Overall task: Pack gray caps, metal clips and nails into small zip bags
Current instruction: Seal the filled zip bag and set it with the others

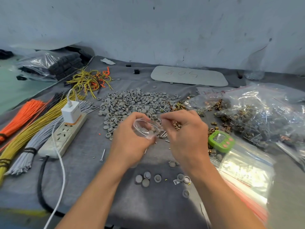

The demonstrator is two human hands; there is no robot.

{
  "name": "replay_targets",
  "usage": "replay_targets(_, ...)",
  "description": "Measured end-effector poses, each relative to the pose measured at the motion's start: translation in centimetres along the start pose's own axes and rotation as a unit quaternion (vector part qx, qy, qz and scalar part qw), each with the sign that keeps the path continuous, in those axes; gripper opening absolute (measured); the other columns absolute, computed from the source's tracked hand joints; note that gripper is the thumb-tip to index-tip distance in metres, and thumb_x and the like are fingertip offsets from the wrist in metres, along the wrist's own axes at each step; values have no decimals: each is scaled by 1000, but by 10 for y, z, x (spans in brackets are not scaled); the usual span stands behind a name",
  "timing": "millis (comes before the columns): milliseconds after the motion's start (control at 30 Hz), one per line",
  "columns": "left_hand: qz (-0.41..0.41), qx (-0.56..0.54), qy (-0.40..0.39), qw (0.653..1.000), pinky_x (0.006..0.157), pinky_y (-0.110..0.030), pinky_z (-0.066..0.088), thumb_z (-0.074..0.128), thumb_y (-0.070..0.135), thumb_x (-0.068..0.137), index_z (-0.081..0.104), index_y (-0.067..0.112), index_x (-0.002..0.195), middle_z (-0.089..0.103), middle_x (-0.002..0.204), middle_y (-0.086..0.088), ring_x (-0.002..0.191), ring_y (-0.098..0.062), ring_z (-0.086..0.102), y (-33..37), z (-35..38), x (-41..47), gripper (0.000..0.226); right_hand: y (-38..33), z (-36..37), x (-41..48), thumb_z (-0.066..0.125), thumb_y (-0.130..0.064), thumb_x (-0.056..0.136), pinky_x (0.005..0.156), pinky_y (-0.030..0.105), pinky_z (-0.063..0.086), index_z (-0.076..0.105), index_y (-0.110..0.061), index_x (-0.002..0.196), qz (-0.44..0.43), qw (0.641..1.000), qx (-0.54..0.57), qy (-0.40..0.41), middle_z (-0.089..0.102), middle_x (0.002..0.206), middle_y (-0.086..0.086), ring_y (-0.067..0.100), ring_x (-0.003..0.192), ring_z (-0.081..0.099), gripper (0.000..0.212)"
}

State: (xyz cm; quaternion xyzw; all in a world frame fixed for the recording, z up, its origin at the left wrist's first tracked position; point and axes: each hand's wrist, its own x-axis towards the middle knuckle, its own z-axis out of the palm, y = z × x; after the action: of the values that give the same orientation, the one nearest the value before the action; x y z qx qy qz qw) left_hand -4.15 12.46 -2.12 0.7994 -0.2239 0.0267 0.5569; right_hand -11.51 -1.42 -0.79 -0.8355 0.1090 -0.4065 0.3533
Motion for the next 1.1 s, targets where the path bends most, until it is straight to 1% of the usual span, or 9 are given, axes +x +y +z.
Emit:
replay_targets(67, -29, -61, 35, 997, 72, -35, 61, 90, 4, 70, 67, 30, 96, 77, 88, 11, 75, -10, 74, -1, -5, 2, 43, 7, -2, 2, 81, -18, 87, 81, 18, 43, 83, -28, 93, 21, 998, -52, -12, 63, 79, -24, 7, 86, 54, 12)
replay_targets(167, -37, -149, 100, 983, 73, -30, 61, 89, -2, 72, 67, 24, 99, 78, 89, 6, 80, -12, 75, -3, -11, 7, 44, 7, 7, -6, 75, -22, 92, 86, 29, 41, 82, -31, 94, 19, 977, -128, -170, 67, 83, -17, 12, 91, 50, 12)
replay_targets(367, -6, -173, 147, 974, 79, -32, 59, 88, 0, 73, 68, 28, 97, 76, 88, 7, 83, -11, 73, -6, -14, 11, 42, 0, 30, -17, 66, -17, 87, 83, 37, 50, 73, -35, 106, 6, 929, -181, -322, 65, 103, 4, 28, 101, 58, 28)
replay_targets(467, -3, -162, 142, 977, 81, -34, 59, 89, 1, 73, 67, 28, 98, 77, 90, 7, 86, -12, 74, -9, -15, 11, 43, -4, 34, -20, 70, -11, 83, 76, 36, 35, 62, -28, 103, -36, 914, -229, -333, 65, 103, 2, 27, 102, 55, 28)
replay_targets(633, -11, -171, 147, 974, 71, -22, 57, 88, -3, 72, 68, 29, 96, 78, 89, 7, 84, -11, 75, -11, -18, 12, 44, -10, 35, -23, 71, -17, 87, 79, 38, 28, 55, -24, 103, -45, 905, -260, -334, 61, 111, 0, 28, 110, 56, 23)
replay_targets(767, -13, -157, 135, 978, 81, -36, 61, 89, 0, 73, 67, 28, 98, 77, 91, 5, 86, -14, 75, -12, -17, 11, 44, -16, 32, -24, 64, -6, 84, 86, 40, 33, 41, -23, 93, -39, 893, -288, -344, 61, 109, 3, 31, 109, 58, 30)
replay_targets(900, -11, -134, 117, 984, 88, -49, 61, 91, 17, 65, 68, 27, 101, 77, 92, 4, 89, -18, 75, -10, -16, 9, 44, -20, 24, -21, 69, -3, 75, 90, 41, 33, 40, -21, 83, -44, 870, -320, -372, 52, 77, -2, 30, 93, 63, 35)
replay_targets(1000, -11, -102, 113, 988, 86, -50, 61, 93, 9, 69, 68, 27, 102, 77, 90, 7, 87, -14, 75, -9, -16, 8, 45, -16, 19, -16, 62, 1, 72, 93, 40, 32, 36, -21, 70, -59, 874, -330, -352, 39, 65, -3, 25, 66, 42, 35)
replay_targets(1100, -7, -72, 113, 991, 82, -43, 61, 91, 7, 72, 67, 27, 102, 77, 88, 10, 83, -9, 73, -9, -16, 8, 44, -17, 17, -18, 58, -1, 74, 80, 39, 21, 36, -24, 69, -57, 878, -356, -317, 38, 62, -4, 19, 60, 31, 31)
